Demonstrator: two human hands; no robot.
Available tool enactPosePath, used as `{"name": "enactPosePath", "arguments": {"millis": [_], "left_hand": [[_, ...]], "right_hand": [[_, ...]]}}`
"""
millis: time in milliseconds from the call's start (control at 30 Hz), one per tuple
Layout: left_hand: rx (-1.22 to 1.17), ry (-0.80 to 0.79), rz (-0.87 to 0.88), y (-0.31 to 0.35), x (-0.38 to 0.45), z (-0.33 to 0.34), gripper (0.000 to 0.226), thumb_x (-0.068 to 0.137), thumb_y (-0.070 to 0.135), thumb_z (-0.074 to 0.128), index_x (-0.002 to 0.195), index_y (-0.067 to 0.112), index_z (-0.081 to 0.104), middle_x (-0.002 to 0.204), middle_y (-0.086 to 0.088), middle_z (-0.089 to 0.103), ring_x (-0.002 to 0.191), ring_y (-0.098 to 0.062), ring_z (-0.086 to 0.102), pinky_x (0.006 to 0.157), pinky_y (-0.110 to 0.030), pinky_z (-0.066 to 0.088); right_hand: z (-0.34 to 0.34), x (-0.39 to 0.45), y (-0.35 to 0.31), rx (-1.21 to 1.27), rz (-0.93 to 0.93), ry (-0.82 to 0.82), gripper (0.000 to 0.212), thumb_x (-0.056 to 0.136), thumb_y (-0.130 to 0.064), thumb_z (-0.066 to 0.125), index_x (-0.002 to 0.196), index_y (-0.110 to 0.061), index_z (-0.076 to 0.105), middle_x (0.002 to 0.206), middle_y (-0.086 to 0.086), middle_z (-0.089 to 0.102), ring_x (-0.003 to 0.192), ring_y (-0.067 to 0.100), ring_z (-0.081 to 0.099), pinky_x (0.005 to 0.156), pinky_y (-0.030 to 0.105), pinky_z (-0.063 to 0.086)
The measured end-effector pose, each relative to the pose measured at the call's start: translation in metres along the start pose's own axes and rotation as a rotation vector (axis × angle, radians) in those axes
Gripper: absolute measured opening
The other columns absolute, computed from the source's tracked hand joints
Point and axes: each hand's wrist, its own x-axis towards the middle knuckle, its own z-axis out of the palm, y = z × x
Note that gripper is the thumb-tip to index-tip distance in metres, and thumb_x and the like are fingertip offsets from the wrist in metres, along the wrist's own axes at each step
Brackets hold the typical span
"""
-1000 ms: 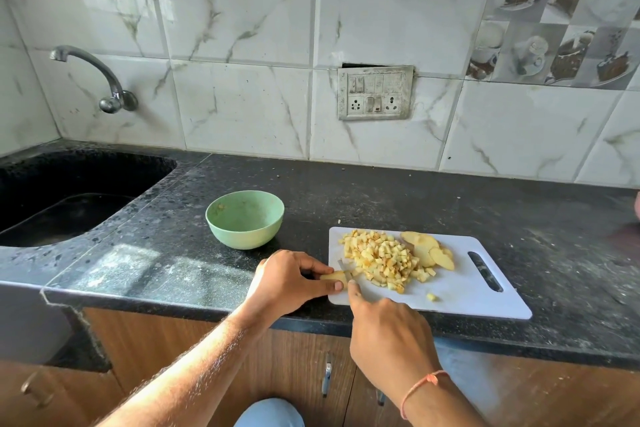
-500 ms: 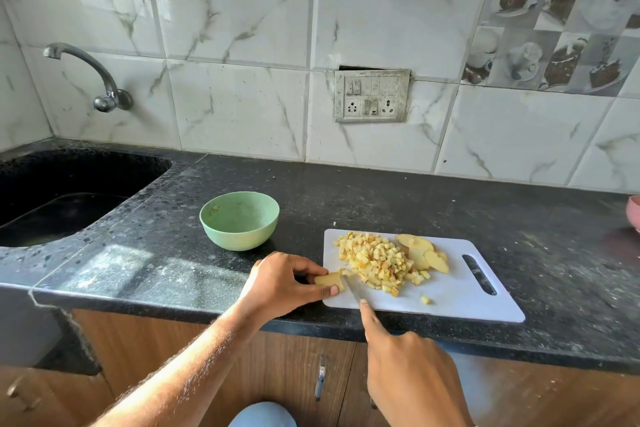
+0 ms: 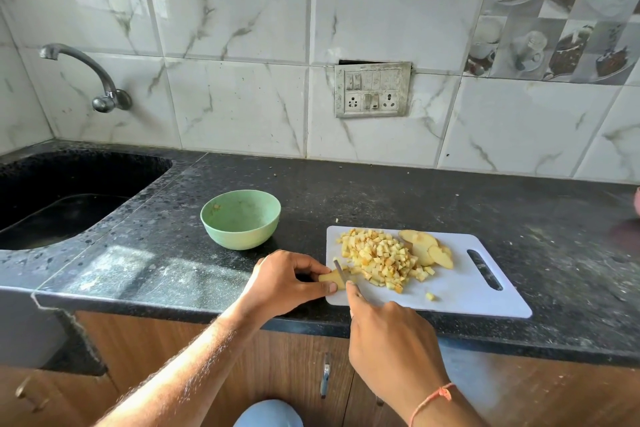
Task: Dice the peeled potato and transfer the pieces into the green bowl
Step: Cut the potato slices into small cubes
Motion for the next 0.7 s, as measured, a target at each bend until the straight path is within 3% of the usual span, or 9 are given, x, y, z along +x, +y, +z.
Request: {"name": "enactPosePath", "arguments": {"millis": [133, 233, 367, 533, 700], "left_hand": [[0.0, -0.006, -0.011, 0.0, 0.001, 0.0, 0.024, 0.076, 0.06, 0.087, 0.097, 0.049, 0.081, 0.084, 0.031, 0.074, 0.078, 0.003, 0.069, 0.069, -0.018, 0.05], [-0.007, -0.009, -0.019, 0.001, 0.001, 0.001, 0.021, 0.077, 0.058, 0.087, 0.094, 0.05, 0.08, 0.084, 0.03, 0.074, 0.073, 0.004, 0.067, 0.066, -0.021, 0.049], [-0.048, -0.009, -0.033, 0.0, 0.0, 0.002, 0.024, 0.076, 0.059, 0.087, 0.096, 0.046, 0.082, 0.085, 0.027, 0.075, 0.062, 0.006, 0.06, 0.061, -0.016, 0.041], [-0.058, -0.018, -0.038, 0.001, 0.001, 0.001, 0.025, 0.076, 0.06, 0.087, 0.097, 0.046, 0.082, 0.086, 0.027, 0.075, 0.06, 0.005, 0.06, 0.06, -0.014, 0.041], [-0.067, -0.018, -0.054, 0.002, 0.001, 0.001, 0.026, 0.075, 0.058, 0.088, 0.097, 0.045, 0.083, 0.084, 0.027, 0.075, 0.057, 0.005, 0.058, 0.057, -0.012, 0.038]], "right_hand": [[0.001, 0.011, -0.005, 0.005, 0.005, -0.005, 0.06, 0.103, -0.022, 0.039, 0.162, -0.029, 0.028, 0.103, 0.005, 0.072, 0.092, 0.025, 0.069, 0.067, 0.036, 0.047], [0.003, 0.009, -0.004, 0.015, 0.0, -0.026, 0.061, 0.103, -0.02, 0.04, 0.162, -0.028, 0.027, 0.1, 0.004, 0.072, 0.089, 0.024, 0.069, 0.066, 0.035, 0.046], [0.004, -0.009, 0.001, 0.018, -0.016, -0.076, 0.065, 0.103, -0.019, 0.038, 0.164, -0.028, 0.016, 0.094, 0.003, 0.072, 0.085, 0.023, 0.07, 0.065, 0.035, 0.047], [-0.007, -0.028, 0.005, 0.016, 0.024, -0.184, 0.072, 0.105, -0.025, 0.038, 0.163, -0.038, -0.003, 0.106, 0.006, 0.069, 0.1, 0.029, 0.067, 0.072, 0.035, 0.04], [-0.005, -0.028, 0.012, -0.037, 0.099, -0.155, 0.073, 0.104, -0.023, 0.034, 0.163, -0.039, -0.006, 0.079, 0.001, 0.051, 0.073, 0.025, 0.051, 0.067, 0.033, 0.04]]}}
